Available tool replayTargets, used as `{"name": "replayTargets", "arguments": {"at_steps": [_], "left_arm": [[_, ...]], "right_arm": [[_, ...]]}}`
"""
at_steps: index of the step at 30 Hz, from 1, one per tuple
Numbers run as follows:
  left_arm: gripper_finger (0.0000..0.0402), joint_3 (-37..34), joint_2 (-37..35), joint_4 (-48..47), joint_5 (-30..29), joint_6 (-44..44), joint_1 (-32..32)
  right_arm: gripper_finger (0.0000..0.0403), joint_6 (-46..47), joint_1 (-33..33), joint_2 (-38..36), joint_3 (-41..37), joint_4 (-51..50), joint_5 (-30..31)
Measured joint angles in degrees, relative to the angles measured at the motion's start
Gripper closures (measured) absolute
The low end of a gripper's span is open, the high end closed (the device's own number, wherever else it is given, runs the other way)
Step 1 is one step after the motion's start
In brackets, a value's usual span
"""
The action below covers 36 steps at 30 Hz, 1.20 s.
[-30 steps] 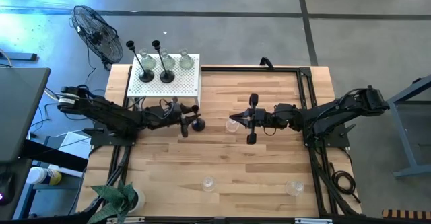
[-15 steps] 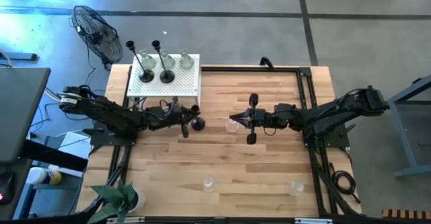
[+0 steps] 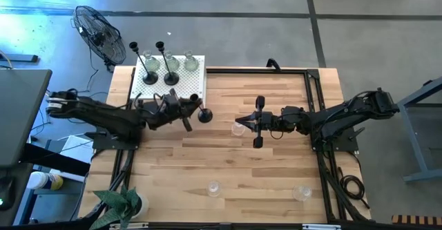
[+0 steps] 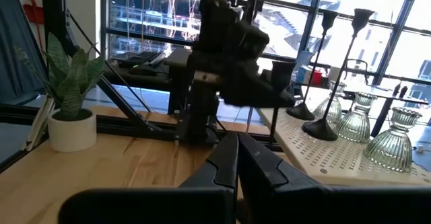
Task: Pick & Place candle stick holders
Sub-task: Put the black candle holder on the shelf aligned with the other black candle holders
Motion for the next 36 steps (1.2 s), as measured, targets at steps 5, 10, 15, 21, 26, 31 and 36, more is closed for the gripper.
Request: {"name": "replayTargets", "arguments": {"at_steps": [5, 10, 15, 21, 26, 31, 36], "left_arm": [[0.0367, 8.8, -2.5, -13.5, -2.8, 1.9, 0.0], [0.0365, 16.3, -2.5, -21.1, -6.2, 5.3, 0.0], [0.0364, 21.6, -2.6, -24.6, -9.7, 10.2, 0.1], [0.0363, 24.3, -2.6, -29.2, -8.0, 9.5, 8.7], [0.0363, 24.2, -2.6, -33.4, -2.8, 4.4, 18.4], [0.0363, 24.1, -2.3, -32.3, 1.8, 4.1, 23.4], [0.0362, 24.1, -0.9, -32.5, 4.6, 2.8, 26.8]], "right_arm": [[0.0401, 0.3, 0.0, 0.0, 0.0, -0.1, -0.1], [0.0401, 0.3, 0.0, 0.0, 0.0, -0.3, -0.1], [0.0402, 0.4, 0.0, 0.0, 0.0, -0.4, -0.6], [0.0402, 0.4, 0.0, 0.0, 0.0, -0.4, -0.8], [0.0401, 0.4, 0.0, 0.0, 0.0, -0.4, -1.4], [0.0402, 0.2, 0.0, 0.0, 0.0, -0.4, -1.3], [0.0402, 0.2, 0.0, 0.0, 0.0, -0.4, -1.3]]}}
